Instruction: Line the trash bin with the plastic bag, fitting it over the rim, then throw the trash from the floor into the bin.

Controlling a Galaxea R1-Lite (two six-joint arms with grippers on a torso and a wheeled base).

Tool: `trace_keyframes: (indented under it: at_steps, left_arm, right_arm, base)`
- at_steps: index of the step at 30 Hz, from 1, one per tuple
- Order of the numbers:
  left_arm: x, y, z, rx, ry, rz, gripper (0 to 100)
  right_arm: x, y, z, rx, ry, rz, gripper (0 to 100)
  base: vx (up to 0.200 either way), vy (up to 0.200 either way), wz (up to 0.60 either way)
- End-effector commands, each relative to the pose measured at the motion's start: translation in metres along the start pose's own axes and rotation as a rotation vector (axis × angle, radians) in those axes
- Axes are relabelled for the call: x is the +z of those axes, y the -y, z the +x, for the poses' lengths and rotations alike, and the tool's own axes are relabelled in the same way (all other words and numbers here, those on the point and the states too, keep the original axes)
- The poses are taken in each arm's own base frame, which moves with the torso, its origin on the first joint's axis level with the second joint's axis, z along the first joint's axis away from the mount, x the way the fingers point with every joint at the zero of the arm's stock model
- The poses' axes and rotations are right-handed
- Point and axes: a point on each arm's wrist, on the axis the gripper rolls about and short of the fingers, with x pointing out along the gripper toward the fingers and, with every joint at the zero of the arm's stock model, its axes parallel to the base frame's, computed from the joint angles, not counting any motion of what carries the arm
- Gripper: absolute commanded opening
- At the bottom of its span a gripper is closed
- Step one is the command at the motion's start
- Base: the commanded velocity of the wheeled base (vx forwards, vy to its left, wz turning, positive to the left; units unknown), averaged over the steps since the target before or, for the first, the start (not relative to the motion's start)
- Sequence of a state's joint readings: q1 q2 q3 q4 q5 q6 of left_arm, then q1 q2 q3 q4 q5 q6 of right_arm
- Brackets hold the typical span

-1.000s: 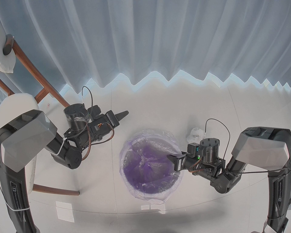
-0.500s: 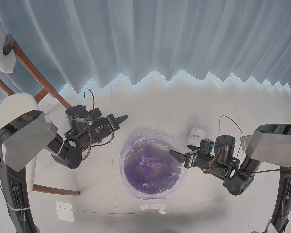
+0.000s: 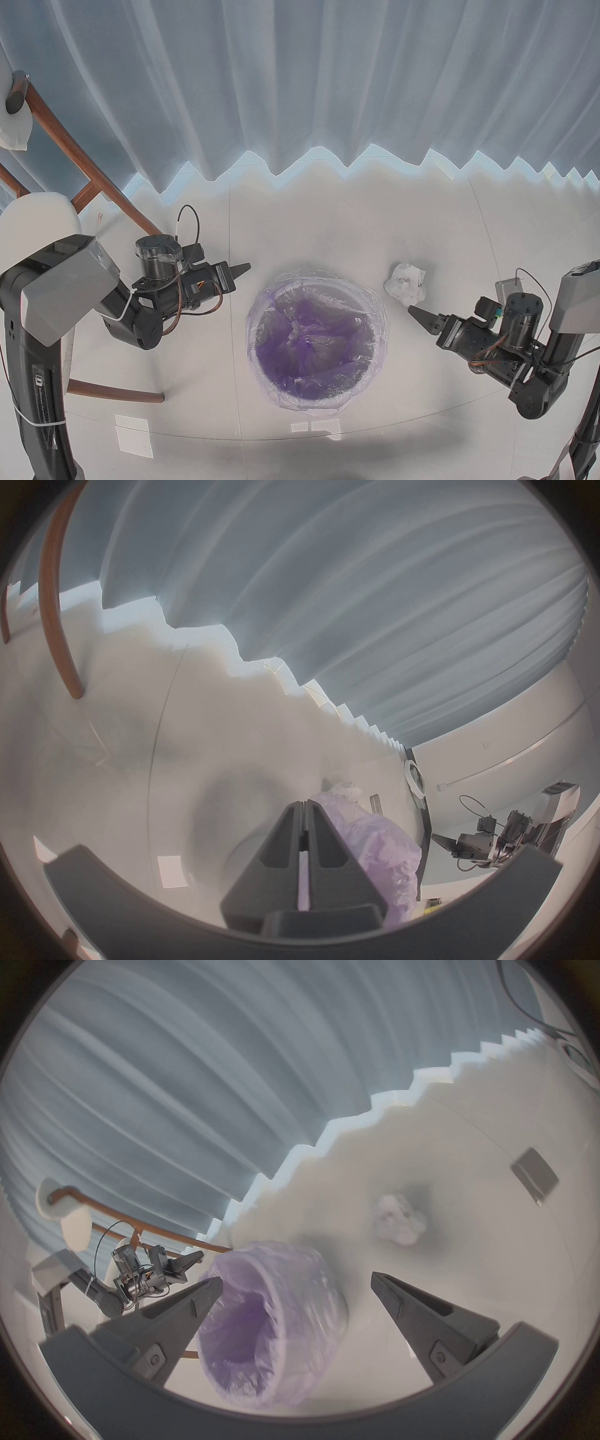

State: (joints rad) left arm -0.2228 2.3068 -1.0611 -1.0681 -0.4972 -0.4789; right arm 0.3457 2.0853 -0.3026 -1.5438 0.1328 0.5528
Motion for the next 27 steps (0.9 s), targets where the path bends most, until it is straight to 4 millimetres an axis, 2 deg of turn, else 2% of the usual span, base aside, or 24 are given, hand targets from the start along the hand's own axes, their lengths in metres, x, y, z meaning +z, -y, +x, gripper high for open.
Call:
trace_keyframes:
  at_steps: [1, 3, 4, 5, 9, 15, 16, 22, 27]
  left_arm:
    - [-0.013, -0.033, -0.004, -0.011, -0.054, -0.022, 0]
    - [-0.014, -0.036, -0.006, -0.021, -0.062, -0.022, 0]
    - [-0.015, -0.041, -0.011, -0.049, -0.073, -0.013, 0]
    - [-0.016, -0.042, -0.013, -0.064, -0.075, 0.004, 0]
    - [-0.02, -0.045, -0.014, -0.08, -0.076, 0.054, 0]
    - [-0.013, -0.038, -0.019, -0.082, -0.058, 0.065, 0]
    - [-0.012, -0.034, -0.022, -0.083, -0.061, 0.065, 100]
    - [-0.018, -0.027, -0.025, -0.094, -0.08, 0.07, 100]
    - [-0.029, -0.037, -0.025, -0.077, -0.105, 0.101, 100]
  right_arm:
    - [0.011, 0.01, -0.061, -0.098, 0.051, 0.165, 100]
    - [0.013, 0.009, -0.069, -0.1, 0.066, 0.19, 100]
    - [0.017, 0.008, -0.086, -0.107, 0.092, 0.224, 100]
    - [0.019, 0.008, -0.093, -0.112, 0.108, 0.23, 100]
    - [0.033, 0.015, -0.108, -0.15, 0.193, 0.296, 100]
    - [0.049, 0.034, -0.124, -0.18, 0.274, 0.355, 100]
    - [0.051, 0.039, -0.127, -0.19, 0.288, 0.378, 100]
    - [0.055, 0.05, -0.133, -0.187, 0.299, 0.446, 100]
    - [0.058, 0.047, -0.138, -0.172, 0.315, 0.448, 100]
  base:
    - [0.0, 0.0, 0.0]
    - [0.0, 0.0, 0.0]
    - [0.0, 0.0, 0.0]
    - [0.0, 0.0, 0.0]
    - [0.0, 0.0, 0.0]
    - [0.0, 0.0, 0.0]
    - [0.0, 0.0, 0.0]
    - [0.0, 0.0, 0.0]
    - [0.0, 0.0, 0.0]
